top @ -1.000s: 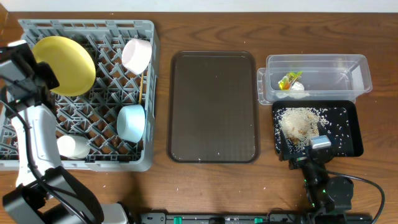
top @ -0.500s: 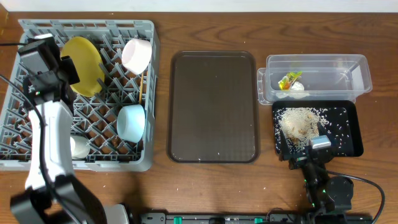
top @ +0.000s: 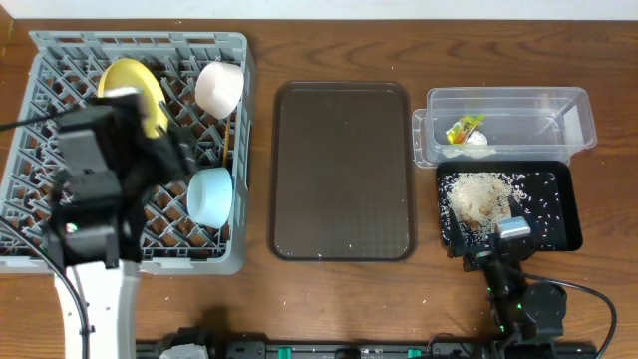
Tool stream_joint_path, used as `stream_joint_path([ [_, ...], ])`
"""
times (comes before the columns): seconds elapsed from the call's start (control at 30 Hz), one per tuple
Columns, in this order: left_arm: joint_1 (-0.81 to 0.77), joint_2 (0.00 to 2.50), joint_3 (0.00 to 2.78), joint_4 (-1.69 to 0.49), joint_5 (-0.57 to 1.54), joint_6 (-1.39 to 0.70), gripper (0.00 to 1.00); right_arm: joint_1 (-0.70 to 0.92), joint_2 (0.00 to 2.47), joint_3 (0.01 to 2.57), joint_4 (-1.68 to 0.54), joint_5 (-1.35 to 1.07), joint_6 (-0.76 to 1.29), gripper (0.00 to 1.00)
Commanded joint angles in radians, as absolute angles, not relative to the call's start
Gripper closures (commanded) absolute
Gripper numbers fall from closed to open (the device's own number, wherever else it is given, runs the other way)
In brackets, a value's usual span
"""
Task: Sort waste into correct bins and load items into the dishwasher
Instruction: 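Release the yellow plate and swing the left gripper toward the rack front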
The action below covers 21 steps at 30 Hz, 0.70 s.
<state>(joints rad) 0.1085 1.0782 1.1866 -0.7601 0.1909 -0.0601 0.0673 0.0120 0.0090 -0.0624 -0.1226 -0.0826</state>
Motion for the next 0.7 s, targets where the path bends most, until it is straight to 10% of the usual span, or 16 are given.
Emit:
stream_joint_path([
  [0.0,0.005,1.058,1.189,-0.789,0.390,-0.088,0.11,0.059,0.007,0.006,-0.063,-0.121,-0.091,0.01],
  [0.67,-0.112,1.001,1.145,-0.559,0.323,-0.041,0.04,0.059,0.007,0.006,-0.063,-0.121,-0.091,0.01],
])
